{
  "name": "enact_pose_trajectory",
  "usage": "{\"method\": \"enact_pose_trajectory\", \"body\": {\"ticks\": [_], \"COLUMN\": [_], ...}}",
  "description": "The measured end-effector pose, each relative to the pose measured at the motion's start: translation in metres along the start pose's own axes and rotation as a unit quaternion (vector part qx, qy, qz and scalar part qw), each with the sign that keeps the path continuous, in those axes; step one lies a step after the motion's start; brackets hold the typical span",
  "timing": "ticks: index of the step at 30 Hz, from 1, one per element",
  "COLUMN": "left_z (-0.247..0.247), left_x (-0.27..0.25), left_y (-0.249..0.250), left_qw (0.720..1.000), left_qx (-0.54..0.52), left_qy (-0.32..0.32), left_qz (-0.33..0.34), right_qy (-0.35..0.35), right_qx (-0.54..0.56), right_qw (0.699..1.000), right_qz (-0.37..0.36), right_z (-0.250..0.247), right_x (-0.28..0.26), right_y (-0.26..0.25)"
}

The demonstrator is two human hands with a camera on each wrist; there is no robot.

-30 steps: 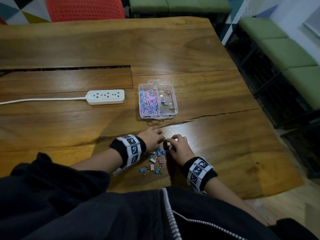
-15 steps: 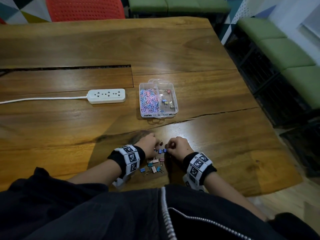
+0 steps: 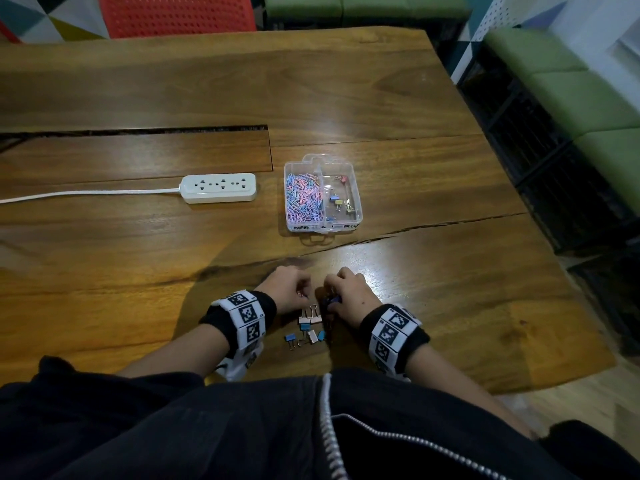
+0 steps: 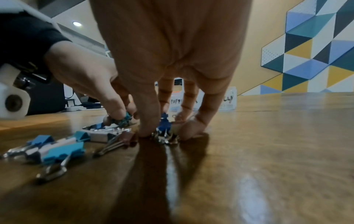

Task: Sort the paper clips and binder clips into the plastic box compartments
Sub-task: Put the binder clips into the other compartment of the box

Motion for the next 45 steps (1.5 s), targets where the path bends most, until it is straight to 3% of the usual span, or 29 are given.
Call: {"method": "enact_pose_trajectory", "body": {"ticks": [7,10,14,16,19,23,27,30,33,36,39,43,45], "left_z": [-0.019,-0.046,-0.084,-0.091,-0.086,-0.071,-0.054,-0.027,0.003,0.015,0.024,0.034,0.036], "left_x": [0.010,0.030,0.063,0.077,0.083,0.063,0.023,-0.007,-0.030,-0.040,-0.042,-0.045,-0.045], "left_y": [0.015,0.036,0.053,0.055,0.051,0.041,0.023,0.002,-0.009,-0.006,0.002,0.013,0.015], "left_qw": [0.984,0.960,0.914,0.906,0.927,0.938,0.961,0.993,0.994,0.989,0.987,0.983,0.984], "left_qx": [-0.173,-0.271,-0.361,-0.374,-0.328,-0.317,-0.258,-0.115,0.019,0.101,0.130,0.169,0.167], "left_qy": [0.021,0.067,0.175,0.180,0.150,0.127,0.103,0.002,-0.108,-0.105,-0.094,-0.075,-0.054], "left_qz": [-0.023,-0.019,-0.061,-0.084,-0.100,-0.065,-0.016,-0.011,-0.013,0.005,0.009,0.007,0.011], "right_qy": [0.053,0.066,0.112,0.132,0.128,0.115,0.116,0.107,0.136,0.189,0.187,0.182,0.131], "right_qx": [0.077,0.077,0.089,0.090,0.086,0.081,0.185,0.312,0.380,0.395,0.366,0.305,0.247], "right_qw": [0.995,0.993,0.987,0.984,0.984,0.986,0.969,0.937,0.911,0.898,0.912,0.935,0.959], "right_qz": [0.027,0.052,0.067,0.076,0.085,0.089,0.117,0.119,0.082,0.043,0.018,0.027,0.036], "right_z": [-0.009,-0.013,-0.015,-0.016,-0.017,-0.019,-0.030,-0.053,-0.090,-0.122,-0.131,-0.104,-0.074], "right_x": [-0.003,-0.006,-0.009,-0.009,-0.007,-0.005,-0.001,0.012,0.029,0.043,0.048,0.031,0.018], "right_y": [0.014,0.023,0.032,0.036,0.039,0.042,0.044,0.035,0.012,-0.014,-0.027,-0.014,0.002]}}
Point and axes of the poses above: each hand's wrist, its own x-axis towards the middle knuckle, its own z-axis out of the palm, y = z × x, the point moved 4 cm from there along x, towards the middle knuckle, and after that the axes turned 10 degrees about x, right-handed, at the moved point
